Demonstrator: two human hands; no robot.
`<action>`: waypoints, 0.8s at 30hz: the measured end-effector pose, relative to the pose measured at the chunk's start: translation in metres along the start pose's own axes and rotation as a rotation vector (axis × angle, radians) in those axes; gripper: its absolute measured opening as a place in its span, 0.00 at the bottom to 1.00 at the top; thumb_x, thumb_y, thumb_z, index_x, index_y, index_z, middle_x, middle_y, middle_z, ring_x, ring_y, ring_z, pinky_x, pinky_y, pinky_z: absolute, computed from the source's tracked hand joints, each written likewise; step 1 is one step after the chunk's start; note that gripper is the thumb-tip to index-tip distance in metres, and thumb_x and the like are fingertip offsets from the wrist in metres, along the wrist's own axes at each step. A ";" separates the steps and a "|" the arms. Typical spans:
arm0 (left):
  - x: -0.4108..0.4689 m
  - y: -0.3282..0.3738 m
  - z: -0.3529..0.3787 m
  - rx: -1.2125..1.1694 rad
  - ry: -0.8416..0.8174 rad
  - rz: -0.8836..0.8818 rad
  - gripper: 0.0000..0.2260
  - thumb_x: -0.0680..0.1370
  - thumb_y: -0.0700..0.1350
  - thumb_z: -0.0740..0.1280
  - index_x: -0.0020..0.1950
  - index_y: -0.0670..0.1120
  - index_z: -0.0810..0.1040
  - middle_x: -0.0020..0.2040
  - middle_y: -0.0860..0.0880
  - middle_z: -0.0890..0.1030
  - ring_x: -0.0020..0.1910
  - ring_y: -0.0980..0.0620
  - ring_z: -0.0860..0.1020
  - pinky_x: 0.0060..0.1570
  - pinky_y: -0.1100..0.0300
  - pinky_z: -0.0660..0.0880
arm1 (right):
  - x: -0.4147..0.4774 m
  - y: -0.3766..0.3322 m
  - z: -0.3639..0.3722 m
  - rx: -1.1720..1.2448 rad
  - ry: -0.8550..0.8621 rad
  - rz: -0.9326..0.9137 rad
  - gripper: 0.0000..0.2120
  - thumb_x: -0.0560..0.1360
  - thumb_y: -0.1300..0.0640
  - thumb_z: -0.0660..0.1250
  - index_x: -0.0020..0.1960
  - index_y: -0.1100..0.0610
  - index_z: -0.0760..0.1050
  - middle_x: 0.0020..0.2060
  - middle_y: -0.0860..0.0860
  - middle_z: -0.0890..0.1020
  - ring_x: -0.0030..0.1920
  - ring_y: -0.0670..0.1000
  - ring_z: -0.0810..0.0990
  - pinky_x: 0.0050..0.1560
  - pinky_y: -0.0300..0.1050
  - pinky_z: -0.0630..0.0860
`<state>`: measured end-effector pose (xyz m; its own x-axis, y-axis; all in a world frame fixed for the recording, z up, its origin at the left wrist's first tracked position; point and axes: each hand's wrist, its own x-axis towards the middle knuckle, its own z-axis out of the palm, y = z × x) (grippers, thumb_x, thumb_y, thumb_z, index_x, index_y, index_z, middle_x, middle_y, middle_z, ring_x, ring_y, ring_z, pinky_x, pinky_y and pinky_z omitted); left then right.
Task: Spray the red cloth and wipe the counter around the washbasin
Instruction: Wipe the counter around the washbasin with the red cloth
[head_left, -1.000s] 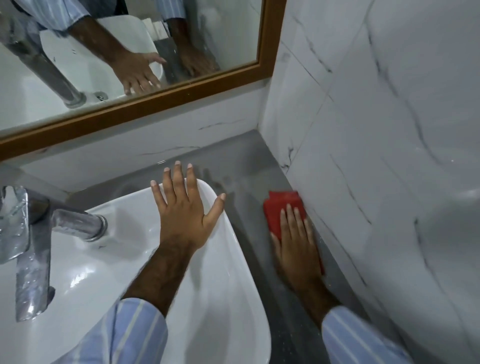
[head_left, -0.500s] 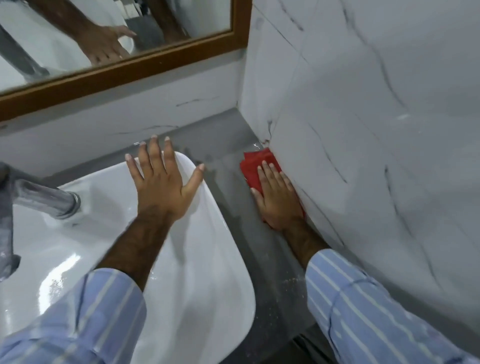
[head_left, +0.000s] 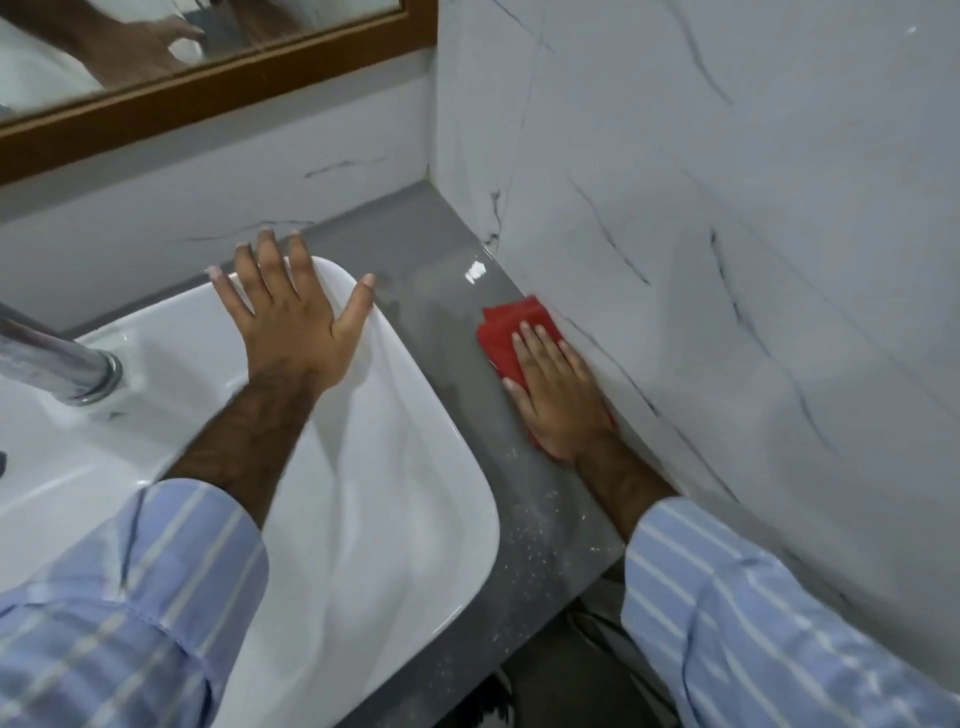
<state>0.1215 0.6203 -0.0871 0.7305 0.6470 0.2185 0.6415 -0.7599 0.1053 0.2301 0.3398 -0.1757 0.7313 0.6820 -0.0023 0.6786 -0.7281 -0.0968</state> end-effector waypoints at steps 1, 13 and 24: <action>-0.001 0.001 0.003 0.001 0.001 0.004 0.44 0.80 0.72 0.43 0.81 0.38 0.60 0.81 0.34 0.61 0.80 0.32 0.59 0.78 0.30 0.46 | 0.006 0.002 0.001 -0.011 -0.008 -0.032 0.31 0.85 0.42 0.50 0.82 0.60 0.61 0.81 0.56 0.66 0.81 0.56 0.64 0.79 0.58 0.64; 0.000 0.003 -0.008 -0.045 -0.091 -0.012 0.44 0.78 0.71 0.46 0.82 0.39 0.58 0.82 0.34 0.59 0.81 0.33 0.56 0.79 0.31 0.44 | -0.140 -0.010 0.005 0.038 0.031 0.401 0.31 0.85 0.43 0.51 0.83 0.59 0.58 0.81 0.57 0.64 0.82 0.57 0.61 0.81 0.61 0.59; -0.027 0.006 -0.045 -0.212 -0.304 -0.080 0.42 0.81 0.70 0.53 0.85 0.42 0.49 0.86 0.42 0.50 0.85 0.43 0.47 0.82 0.42 0.44 | -0.110 0.015 0.000 0.010 0.026 0.254 0.31 0.85 0.43 0.49 0.83 0.58 0.57 0.82 0.55 0.63 0.83 0.55 0.59 0.82 0.59 0.57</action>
<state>0.0948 0.5952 -0.0490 0.7365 0.6700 -0.0930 0.6601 -0.6818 0.3153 0.1597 0.2534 -0.1766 0.8798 0.4753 -0.0024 0.4724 -0.8749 -0.1063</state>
